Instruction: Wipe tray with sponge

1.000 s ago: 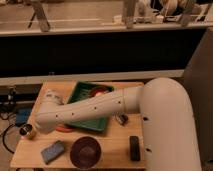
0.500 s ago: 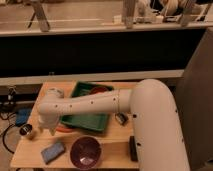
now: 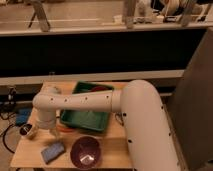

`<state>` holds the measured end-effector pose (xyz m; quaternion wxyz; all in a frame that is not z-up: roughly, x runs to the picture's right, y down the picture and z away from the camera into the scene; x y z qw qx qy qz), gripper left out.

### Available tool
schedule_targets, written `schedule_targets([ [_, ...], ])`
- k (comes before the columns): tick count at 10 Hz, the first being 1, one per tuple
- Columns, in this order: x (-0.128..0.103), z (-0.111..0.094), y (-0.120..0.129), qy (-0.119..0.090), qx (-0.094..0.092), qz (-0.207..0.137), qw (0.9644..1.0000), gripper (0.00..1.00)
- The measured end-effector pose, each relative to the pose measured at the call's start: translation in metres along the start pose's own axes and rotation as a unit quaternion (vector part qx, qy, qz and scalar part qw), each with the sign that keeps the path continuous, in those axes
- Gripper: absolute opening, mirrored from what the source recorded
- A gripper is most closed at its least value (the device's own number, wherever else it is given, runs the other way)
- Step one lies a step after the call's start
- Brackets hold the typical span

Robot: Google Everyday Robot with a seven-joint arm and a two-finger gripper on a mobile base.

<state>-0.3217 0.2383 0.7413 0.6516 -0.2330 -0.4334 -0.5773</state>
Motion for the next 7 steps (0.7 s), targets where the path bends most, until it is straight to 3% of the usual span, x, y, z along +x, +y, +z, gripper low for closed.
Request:
schedule_targets([
  [2,-0.007,0.012,0.001,-0.043,-0.018,-0.009,0.9988,0.8],
  [3,-0.012,0.021,0.004,-0.077,-0.029,-0.014,0.9965,0.8],
  [7,-0.021,0.033,0.009,-0.107,-0.042,-0.028,0.9929,0.8],
])
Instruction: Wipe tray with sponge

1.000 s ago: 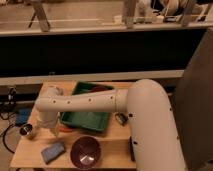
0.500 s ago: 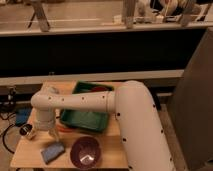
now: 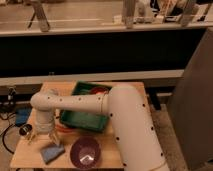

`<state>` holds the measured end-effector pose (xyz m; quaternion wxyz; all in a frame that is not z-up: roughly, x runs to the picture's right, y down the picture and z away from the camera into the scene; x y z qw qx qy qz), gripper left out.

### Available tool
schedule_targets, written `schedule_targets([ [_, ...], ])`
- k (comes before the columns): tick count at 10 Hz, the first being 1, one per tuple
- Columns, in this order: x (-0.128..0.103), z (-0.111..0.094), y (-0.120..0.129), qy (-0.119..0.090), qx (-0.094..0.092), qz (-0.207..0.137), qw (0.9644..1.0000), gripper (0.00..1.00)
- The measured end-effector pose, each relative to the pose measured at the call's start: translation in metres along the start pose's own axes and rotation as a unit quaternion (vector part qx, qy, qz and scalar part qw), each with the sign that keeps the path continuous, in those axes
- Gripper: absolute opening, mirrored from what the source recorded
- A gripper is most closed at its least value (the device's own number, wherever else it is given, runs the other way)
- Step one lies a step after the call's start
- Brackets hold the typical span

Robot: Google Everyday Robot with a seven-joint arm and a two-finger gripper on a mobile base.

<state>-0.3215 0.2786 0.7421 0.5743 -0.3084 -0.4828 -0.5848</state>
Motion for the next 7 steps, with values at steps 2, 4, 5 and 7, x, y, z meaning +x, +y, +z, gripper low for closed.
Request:
schedule_targets([
  [2,-0.005,0.006,0.003,-0.013,-0.019,-0.016,0.9996,0.8],
  [4,-0.01,0.01,0.012,-0.023,-0.082,-0.028,0.996,0.8],
  [5,-0.012,0.01,0.014,-0.023,-0.103,-0.031,0.9939,0.8],
  [7,-0.01,0.007,0.028,-0.014,-0.131,-0.034,0.9907,0.8],
])
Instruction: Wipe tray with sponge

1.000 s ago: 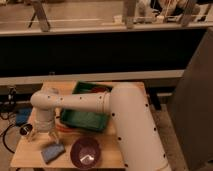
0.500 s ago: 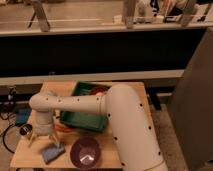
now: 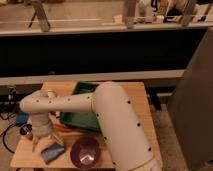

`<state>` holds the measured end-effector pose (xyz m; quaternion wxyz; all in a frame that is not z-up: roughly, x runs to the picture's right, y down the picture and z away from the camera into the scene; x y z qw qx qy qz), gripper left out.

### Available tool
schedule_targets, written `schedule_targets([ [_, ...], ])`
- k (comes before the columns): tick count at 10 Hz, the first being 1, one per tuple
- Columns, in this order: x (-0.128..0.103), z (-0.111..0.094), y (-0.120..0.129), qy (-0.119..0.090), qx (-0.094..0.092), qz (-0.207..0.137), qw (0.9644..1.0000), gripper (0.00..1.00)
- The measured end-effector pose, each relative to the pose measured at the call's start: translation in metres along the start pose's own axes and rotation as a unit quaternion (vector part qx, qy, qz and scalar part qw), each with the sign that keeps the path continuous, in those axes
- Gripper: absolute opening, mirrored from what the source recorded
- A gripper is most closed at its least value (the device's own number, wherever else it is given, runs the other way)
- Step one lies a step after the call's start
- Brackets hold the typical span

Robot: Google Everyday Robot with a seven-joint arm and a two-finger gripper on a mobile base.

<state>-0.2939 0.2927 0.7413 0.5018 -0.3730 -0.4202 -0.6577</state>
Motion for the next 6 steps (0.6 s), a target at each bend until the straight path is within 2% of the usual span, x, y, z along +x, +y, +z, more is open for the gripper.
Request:
schedule_targets([
  [2,0.004,0.007,0.002,0.009,0.003,-0.022,0.9997,0.8],
  [5,0.007,0.016,0.004,0.024,0.032,-0.059,0.9974,0.8],
  [6,0.007,0.019,0.003,0.027,0.03,-0.071,0.9967,0.75],
])
